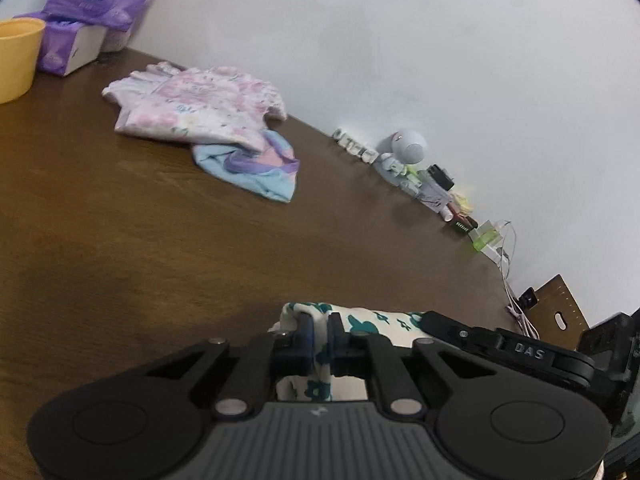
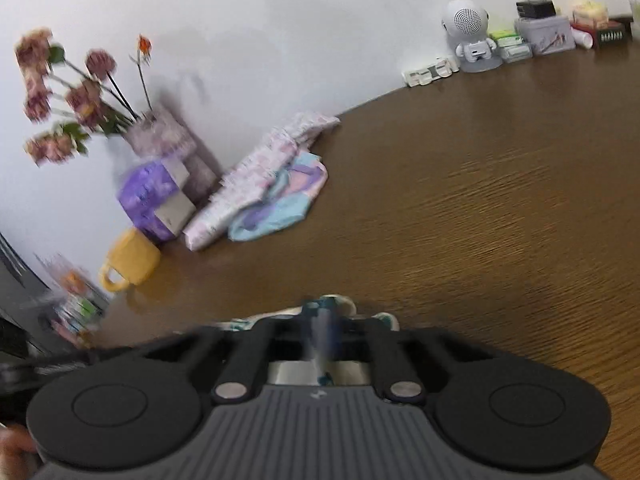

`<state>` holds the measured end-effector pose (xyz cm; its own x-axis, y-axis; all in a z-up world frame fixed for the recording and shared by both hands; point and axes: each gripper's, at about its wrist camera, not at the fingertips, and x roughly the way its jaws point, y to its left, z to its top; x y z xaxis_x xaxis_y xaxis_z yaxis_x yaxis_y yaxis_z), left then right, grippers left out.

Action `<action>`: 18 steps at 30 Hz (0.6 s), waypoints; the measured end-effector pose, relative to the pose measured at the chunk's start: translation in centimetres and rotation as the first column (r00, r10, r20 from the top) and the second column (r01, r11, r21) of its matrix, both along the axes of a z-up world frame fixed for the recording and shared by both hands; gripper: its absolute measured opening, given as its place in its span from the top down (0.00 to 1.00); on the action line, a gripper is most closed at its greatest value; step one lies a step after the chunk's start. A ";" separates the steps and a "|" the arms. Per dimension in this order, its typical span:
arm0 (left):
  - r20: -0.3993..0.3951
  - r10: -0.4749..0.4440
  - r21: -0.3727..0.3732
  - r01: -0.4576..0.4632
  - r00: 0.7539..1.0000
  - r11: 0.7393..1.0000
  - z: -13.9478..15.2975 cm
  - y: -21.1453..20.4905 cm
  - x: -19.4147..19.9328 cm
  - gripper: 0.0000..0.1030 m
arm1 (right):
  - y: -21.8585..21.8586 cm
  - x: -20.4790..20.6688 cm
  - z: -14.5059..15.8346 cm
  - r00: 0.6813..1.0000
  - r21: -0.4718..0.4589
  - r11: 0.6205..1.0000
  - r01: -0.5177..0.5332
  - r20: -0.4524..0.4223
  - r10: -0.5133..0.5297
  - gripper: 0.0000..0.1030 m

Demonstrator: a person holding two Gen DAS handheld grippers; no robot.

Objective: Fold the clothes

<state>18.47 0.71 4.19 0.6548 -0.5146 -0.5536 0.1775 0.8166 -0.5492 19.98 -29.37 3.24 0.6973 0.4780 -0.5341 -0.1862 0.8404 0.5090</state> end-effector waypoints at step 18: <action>0.067 -0.129 0.093 0.123 0.989 0.988 -0.5 -3.6 1.6 0.96 | -2.5 -4.2 -0.8 0.990 -0.036 0.993 0.114 0.090 -0.110 0.98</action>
<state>20.05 -2.93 3.71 0.6279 -0.5466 -0.5541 0.3189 0.8301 -0.4574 15.78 -31.85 2.42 0.7901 0.3735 -0.4860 -0.1322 0.8780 0.4600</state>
